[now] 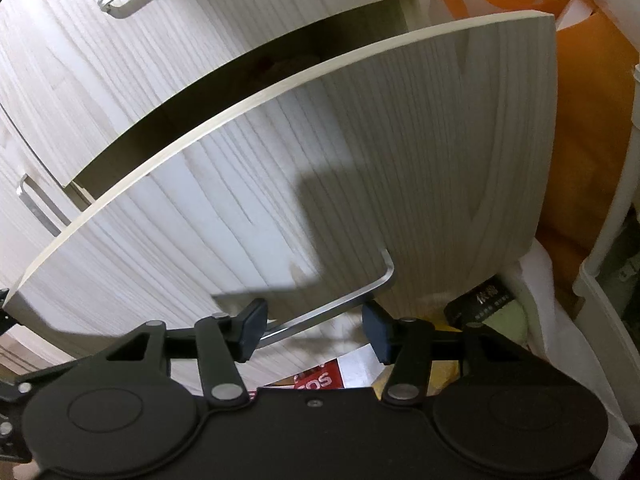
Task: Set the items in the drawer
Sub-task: 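Press the right gripper against the lower drawer front, then push the lower drawer shut with the right gripper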
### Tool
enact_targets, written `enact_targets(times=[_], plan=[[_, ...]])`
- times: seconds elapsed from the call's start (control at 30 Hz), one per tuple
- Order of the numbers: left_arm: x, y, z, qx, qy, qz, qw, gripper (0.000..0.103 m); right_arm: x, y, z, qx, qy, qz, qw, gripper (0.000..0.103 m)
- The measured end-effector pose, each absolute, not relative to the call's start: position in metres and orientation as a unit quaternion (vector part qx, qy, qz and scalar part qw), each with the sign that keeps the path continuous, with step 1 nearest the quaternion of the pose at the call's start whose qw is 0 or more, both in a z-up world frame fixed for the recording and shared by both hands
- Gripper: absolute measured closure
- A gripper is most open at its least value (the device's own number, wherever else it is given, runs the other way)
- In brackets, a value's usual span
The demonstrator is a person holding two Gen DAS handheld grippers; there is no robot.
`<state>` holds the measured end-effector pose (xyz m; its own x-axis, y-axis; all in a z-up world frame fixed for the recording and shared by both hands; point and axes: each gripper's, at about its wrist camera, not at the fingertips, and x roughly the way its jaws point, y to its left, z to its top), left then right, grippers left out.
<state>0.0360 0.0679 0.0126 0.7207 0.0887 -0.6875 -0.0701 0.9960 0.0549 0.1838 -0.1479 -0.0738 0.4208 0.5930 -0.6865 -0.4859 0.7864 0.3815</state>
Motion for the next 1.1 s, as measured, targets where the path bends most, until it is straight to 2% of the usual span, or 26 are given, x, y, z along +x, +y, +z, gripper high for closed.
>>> enact_targets(times=[0.13,0.57,0.63,1.1], plan=[[0.041,0.070,0.007,0.016,0.371,0.060,0.927,0.014,0.187,-0.145,-0.072,0.051,0.433,0.322,0.840,0.040],[0.048,0.072,0.000,0.033,0.359,0.100,0.927,0.014,0.195,-0.134,-0.068,0.038,0.442,0.325,0.835,0.039],[0.050,0.076,-0.001,0.023,0.356,0.107,0.928,0.010,0.196,-0.133,-0.068,0.037,0.441,0.326,0.835,0.038],[0.054,0.079,-0.005,0.008,0.345,0.126,0.930,0.009,0.204,-0.114,-0.066,0.017,0.438,0.322,0.839,0.034]])
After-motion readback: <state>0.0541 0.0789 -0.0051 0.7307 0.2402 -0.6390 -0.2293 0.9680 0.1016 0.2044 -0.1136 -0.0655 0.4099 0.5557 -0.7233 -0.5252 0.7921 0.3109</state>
